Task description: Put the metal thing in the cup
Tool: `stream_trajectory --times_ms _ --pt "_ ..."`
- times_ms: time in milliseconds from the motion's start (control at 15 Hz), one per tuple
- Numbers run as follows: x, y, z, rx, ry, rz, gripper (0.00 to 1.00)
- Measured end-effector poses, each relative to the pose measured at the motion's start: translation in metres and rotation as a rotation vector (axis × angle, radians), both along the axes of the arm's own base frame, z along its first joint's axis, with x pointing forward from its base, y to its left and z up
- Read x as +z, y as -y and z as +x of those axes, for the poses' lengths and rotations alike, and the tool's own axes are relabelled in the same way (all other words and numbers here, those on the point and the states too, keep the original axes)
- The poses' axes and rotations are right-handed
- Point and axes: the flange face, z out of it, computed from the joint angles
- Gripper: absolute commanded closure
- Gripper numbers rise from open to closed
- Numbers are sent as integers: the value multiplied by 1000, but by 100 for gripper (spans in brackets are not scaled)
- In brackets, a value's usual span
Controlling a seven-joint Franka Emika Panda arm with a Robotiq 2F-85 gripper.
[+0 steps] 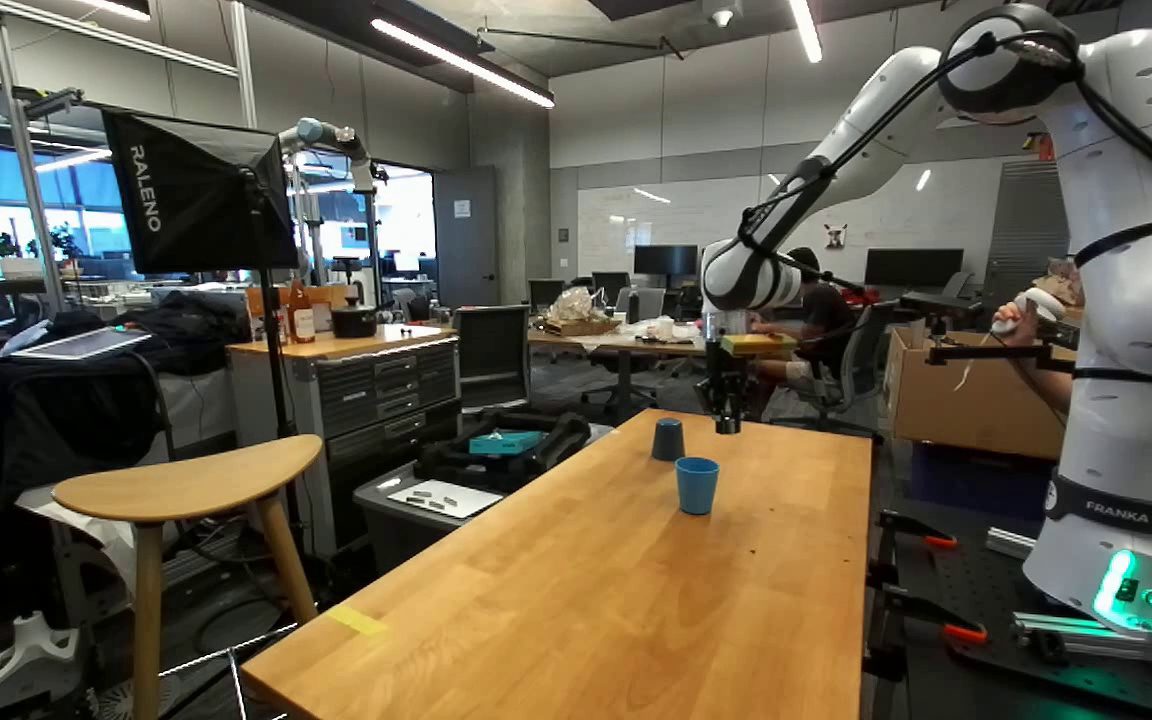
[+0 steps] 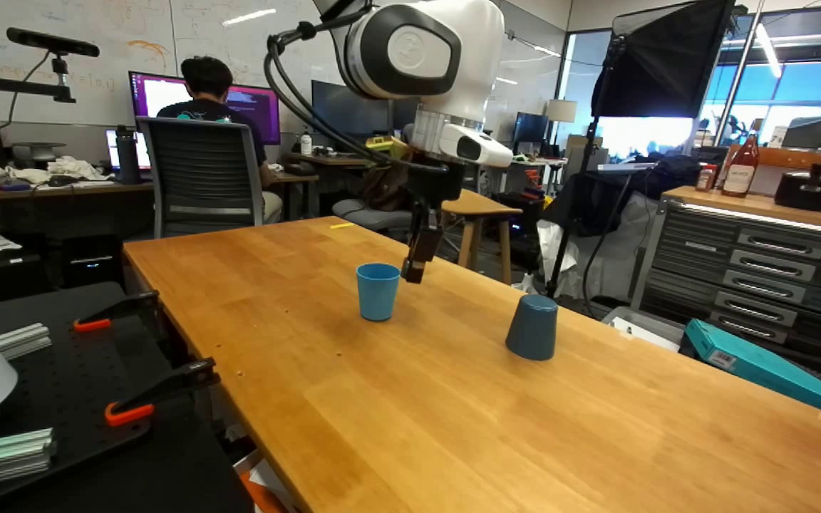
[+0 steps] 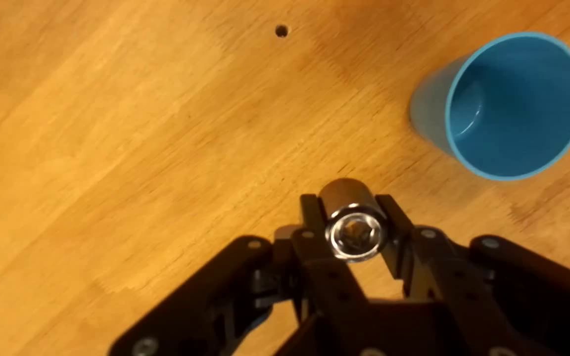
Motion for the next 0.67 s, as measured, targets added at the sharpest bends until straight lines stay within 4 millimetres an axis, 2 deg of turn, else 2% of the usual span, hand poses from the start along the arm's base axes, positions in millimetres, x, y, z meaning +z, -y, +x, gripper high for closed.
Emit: stream_trajectory --times_ms 267,667 --pt "13 -29 9 17 32 43 89" --pt "7 -68 20 40 36 95 89"
